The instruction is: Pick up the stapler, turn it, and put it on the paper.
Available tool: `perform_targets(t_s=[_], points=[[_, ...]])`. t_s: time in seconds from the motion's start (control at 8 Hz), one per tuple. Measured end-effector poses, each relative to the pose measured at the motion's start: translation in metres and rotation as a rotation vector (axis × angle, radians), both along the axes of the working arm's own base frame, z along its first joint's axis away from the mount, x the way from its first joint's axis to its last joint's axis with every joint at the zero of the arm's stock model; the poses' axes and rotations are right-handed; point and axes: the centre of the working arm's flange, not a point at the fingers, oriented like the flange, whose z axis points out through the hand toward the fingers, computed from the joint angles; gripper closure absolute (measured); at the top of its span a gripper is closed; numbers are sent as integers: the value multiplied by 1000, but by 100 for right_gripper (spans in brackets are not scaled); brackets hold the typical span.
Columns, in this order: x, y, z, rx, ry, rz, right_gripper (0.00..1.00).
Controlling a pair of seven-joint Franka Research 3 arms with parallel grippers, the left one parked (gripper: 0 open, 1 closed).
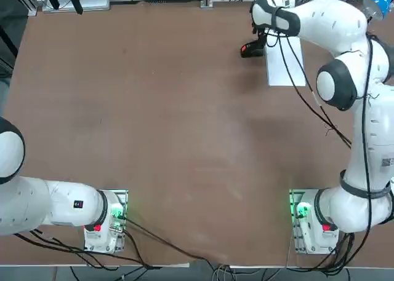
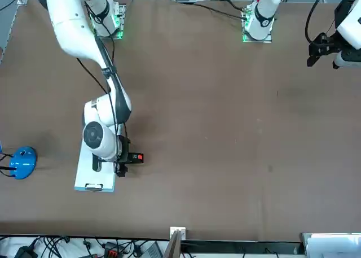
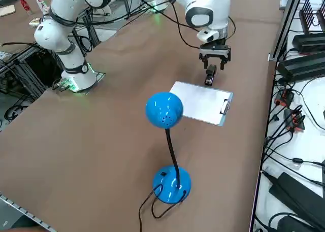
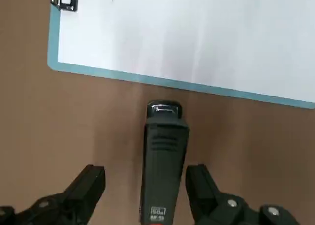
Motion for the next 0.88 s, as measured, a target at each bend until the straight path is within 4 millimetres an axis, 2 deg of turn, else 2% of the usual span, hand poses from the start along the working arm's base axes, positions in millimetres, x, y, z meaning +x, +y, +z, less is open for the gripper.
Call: perform_targets(t_s=[0.38, 0.88], points=[[0, -1, -3, -2, 3, -2, 3], [0, -1, -9, -5, 11, -2, 42]])
